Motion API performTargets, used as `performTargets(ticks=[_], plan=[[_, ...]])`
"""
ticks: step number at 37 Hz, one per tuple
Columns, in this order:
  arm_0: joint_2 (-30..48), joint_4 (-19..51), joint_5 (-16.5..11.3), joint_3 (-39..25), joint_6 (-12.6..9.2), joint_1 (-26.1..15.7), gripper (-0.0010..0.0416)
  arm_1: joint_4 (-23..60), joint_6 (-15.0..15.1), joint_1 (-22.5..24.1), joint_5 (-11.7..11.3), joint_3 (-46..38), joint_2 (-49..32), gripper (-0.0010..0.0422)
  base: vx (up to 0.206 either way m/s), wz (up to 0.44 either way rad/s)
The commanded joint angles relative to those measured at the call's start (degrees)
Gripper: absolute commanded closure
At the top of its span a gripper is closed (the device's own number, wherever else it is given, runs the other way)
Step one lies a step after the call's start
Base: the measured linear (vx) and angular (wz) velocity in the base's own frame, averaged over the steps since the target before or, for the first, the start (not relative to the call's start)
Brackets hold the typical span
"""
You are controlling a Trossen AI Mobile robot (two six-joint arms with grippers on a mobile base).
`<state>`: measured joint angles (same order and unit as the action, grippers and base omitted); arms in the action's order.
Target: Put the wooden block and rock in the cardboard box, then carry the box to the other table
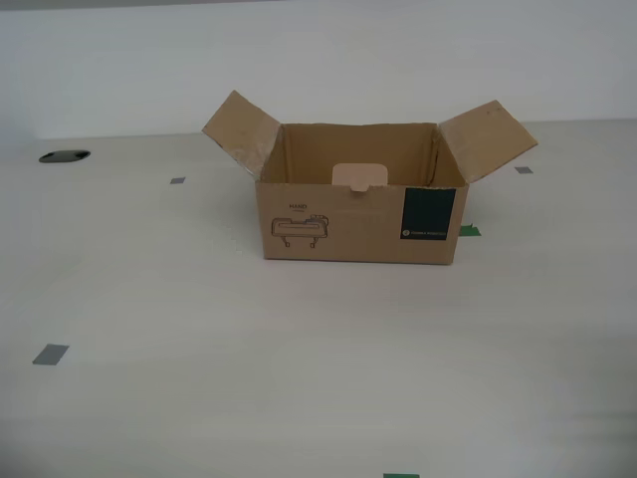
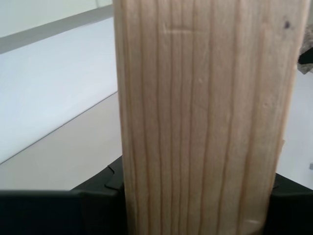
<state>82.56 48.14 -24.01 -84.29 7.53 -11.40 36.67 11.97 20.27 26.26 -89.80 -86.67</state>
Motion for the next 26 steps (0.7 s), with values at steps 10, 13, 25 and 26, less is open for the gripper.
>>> performTargets(ticks=[10, 13, 25, 26], plan=[[0.5, -1.5, -0.4, 0.0, 0.2, -3.2, 0.0407, -0.8, 0.0, 5.7, 1.6, -0.1, -6.1, 0.0413, 0.0, 0.0], [0.6, -2.2, -0.4, 0.6, 0.2, -3.6, 0.0407, -0.9, 0.7, 7.1, 1.7, -0.1, -7.7, 0.0413, 0.0, 0.0], [0.5, -9.0, -1.4, 8.3, 0.6, -3.9, 0.0407, -1.1, 8.3, 9.1, 3.8, 0.0, -13.4, 0.0413, 0.0, 0.0], [0.5, -9.7, -2.1, 9.0, 0.6, -4.0, 0.0406, -1.1, 8.9, 9.1, 5.1, 0.0, -13.8, 0.0413, 0.0, 0.0]])
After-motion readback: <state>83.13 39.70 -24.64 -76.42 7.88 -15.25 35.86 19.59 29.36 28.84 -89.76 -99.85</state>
